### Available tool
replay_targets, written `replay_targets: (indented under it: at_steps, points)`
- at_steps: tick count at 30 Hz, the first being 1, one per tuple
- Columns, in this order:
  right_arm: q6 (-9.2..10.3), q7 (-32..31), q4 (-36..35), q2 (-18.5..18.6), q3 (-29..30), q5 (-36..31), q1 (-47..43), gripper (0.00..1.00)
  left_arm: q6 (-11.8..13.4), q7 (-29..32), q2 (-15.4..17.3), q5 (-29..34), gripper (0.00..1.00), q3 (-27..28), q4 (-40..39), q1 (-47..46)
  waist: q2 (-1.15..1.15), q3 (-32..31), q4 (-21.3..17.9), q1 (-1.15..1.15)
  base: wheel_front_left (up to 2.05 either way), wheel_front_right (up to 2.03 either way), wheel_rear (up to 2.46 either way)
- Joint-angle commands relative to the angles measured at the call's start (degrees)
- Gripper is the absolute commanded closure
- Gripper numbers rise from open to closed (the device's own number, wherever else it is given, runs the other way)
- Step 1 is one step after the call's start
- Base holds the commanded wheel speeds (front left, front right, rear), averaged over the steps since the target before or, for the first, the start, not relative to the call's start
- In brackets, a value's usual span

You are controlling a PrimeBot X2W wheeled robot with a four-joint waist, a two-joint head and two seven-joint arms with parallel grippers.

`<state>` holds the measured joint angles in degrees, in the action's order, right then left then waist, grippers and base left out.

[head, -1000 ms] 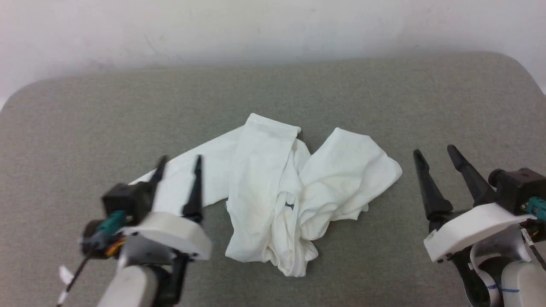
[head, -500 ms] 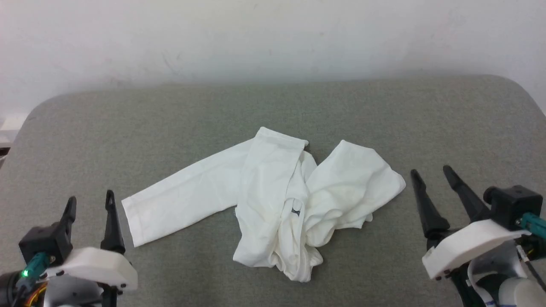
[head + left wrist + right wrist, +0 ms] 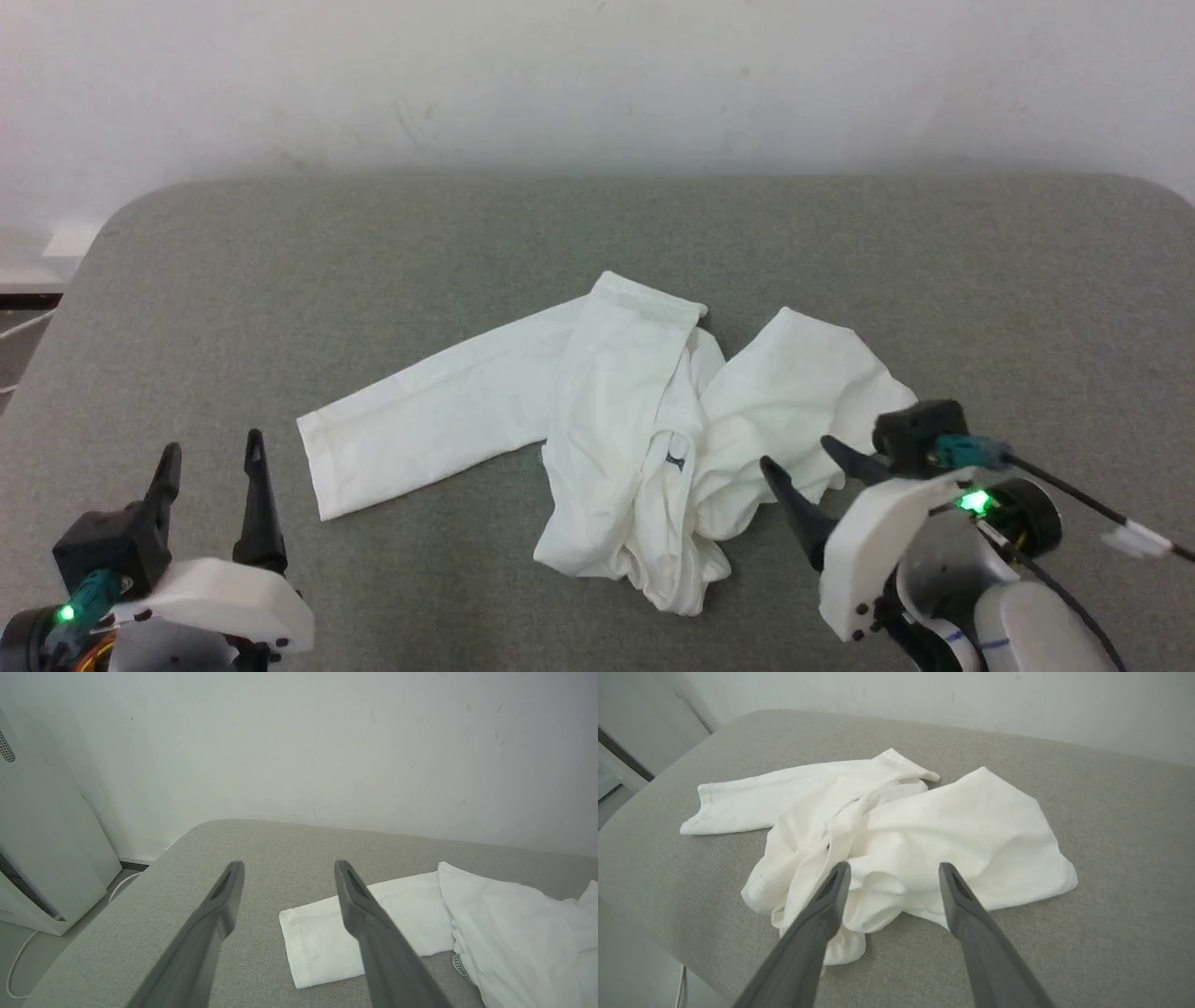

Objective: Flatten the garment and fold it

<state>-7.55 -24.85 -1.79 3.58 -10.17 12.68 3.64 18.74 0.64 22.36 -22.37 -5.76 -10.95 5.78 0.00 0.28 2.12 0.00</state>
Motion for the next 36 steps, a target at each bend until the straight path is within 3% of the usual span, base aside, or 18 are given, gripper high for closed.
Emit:
replay_targets:
  at_steps: [1,6,10,11,13,23,30,36]
  points:
    - [0.06,-2.0,1.8,0.7,-1.0,1.2,2.7,0.00,0.2,-0.2,-0.2,-0.2,0.00,-0.2,-0.1,-0.9,0.00,0.9,0.8,0.00,0.00,0.00,0.00]
    - [0.06,-10.4,9.7,3.4,-5.5,4.7,9.0,0.00,0.0,-0.9,-1.0,-0.2,0.00,-1.1,0.7,-2.5,0.00,2.2,2.4,0.00,0.00,0.00,0.00]
    - [0.06,-12.9,14.7,5.5,-8.4,6.9,13.0,0.00,-0.2,-1.7,-1.6,-0.4,0.00,-1.5,1.5,-3.7,0.00,3.4,3.3,0.00,0.00,0.00,0.00]
    - [0.06,-12.6,15.8,5.7,-8.4,7.3,13.8,0.14,-0.2,-2.0,-1.7,-0.4,0.00,-1.6,1.8,-3.9,0.00,3.6,3.4,0.00,0.00,0.00,0.00]
    - [0.06,-11.7,17.9,6.0,-8.6,7.8,15.4,1.00,-0.2,-2.5,-1.9,-0.5,0.00,-1.6,2.3,-4.2,0.00,4.0,3.5,0.00,0.00,0.00,0.00]
    - [0.06,-3.9,15.7,7.1,-1.9,7.2,18.2,1.00,0.4,-3.8,-2.4,-0.9,0.00,-1.2,3.1,-3.7,0.00,4.7,1.7,0.00,0.00,0.00,0.00]
    - [0.06,-1.2,10.0,6.5,9.9,2.7,13.5,1.00,0.7,-3.6,-2.6,-1.2,0.00,-1.4,3.0,-3.2,0.00,3.9,0.3,0.00,0.00,0.00,0.00]
    - [0.06,-4.1,8.2,4.3,24.5,-5.8,3.2,1.00,0.9,-3.4,-2.7,-1.4,0.00,-1.8,2.9,-2.8,0.00,3.6,-0.3,0.00,0.00,0.00,0.00]
